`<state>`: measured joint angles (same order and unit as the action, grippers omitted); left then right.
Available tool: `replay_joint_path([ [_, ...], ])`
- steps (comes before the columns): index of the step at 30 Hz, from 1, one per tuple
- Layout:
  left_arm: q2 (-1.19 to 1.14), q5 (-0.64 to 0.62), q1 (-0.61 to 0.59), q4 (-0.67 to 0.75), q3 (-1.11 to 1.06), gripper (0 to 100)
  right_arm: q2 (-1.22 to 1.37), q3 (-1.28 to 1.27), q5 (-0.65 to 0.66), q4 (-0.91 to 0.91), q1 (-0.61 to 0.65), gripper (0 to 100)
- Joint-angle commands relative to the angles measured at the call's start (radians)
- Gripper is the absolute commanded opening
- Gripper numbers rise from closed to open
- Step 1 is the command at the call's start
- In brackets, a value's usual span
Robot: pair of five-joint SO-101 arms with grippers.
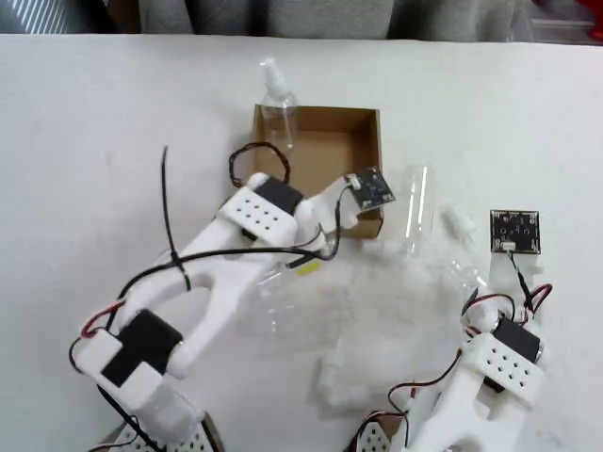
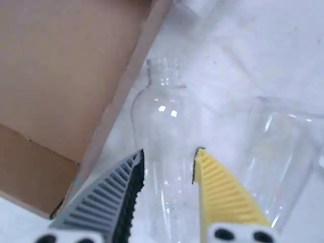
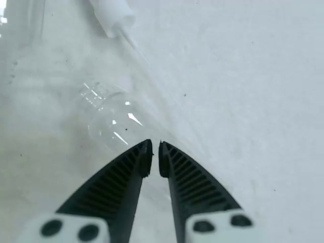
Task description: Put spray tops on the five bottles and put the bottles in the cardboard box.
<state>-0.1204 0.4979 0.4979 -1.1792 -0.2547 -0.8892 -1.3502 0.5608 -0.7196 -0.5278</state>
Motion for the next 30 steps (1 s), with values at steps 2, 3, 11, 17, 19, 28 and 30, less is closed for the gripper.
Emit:
replay_joint_path([
  [2, 0.082, 0.000, -0.007, 0.017, -0.006, 24, 0.015, -0.023, 0.012, 0.001, 0.008, 1.7],
  [3, 0.079, 0.000, -0.007, 0.017, -0.002, 24, 0.015, -0.023, 0.012, 0.001, 0.008, 1.7],
  [11, 0.077, -0.002, -0.007, 0.018, 0.031, 24, 0.015, -0.023, 0.012, 0.001, 0.008, 1.7],
  [17, 0.065, -0.040, -0.015, 0.089, 0.025, 29, 0.015, -0.023, 0.012, 0.001, 0.008, 1.7],
  [19, 0.038, -0.043, -0.016, 0.094, 0.032, 29, 0.015, -0.023, 0.012, 0.001, 0.008, 1.7],
  [28, -0.122, -0.043, -0.064, 0.089, 0.158, 30, 0.015, -0.025, 0.014, 0.001, 0.008, 1.7],
  [30, -0.150, -0.043, -0.073, 0.087, 0.183, 30, 0.015, -0.025, 0.014, 0.001, 0.008, 1.7],
])
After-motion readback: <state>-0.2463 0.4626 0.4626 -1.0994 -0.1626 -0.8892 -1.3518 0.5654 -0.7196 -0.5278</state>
